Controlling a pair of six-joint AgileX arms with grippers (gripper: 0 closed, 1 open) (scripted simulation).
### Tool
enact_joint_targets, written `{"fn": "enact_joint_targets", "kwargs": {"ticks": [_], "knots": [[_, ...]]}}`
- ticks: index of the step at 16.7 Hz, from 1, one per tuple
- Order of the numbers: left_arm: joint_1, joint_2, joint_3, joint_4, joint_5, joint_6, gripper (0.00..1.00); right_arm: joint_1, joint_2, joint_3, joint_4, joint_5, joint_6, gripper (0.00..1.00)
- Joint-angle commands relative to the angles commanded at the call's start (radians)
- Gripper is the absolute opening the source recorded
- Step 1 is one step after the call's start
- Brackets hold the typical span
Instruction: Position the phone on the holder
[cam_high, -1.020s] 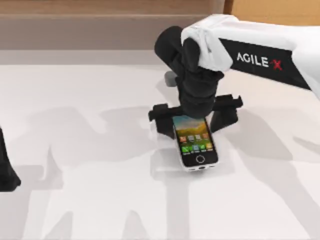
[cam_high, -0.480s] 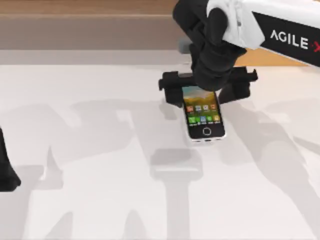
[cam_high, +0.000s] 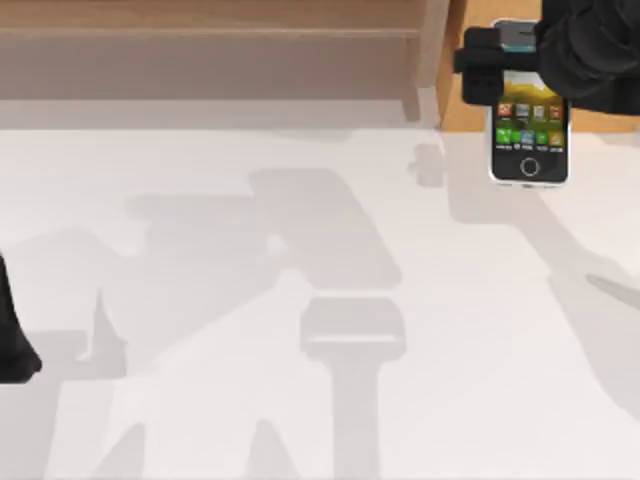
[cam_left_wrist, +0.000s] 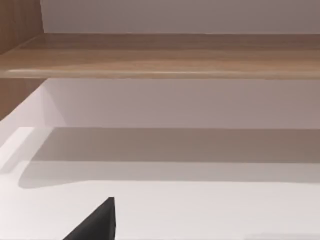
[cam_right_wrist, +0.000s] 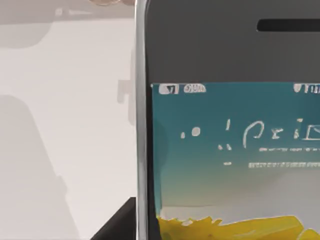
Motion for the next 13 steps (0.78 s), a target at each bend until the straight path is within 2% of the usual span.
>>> {"fn": "enact_joint_targets", "kwargs": {"ticks": [7, 13], "knots": [[0.0, 0.0, 0.0, 0.0, 0.0, 0.0, 1.0, -0.167, -0.375, -0.361, 0.244, 0.123, -0.069, 0.0], [0.0, 0.0, 0.0, 0.0, 0.0, 0.0, 1.0, -0.254, -0.666, -0.69, 0.447, 0.238, -0.119, 0.0]]}}
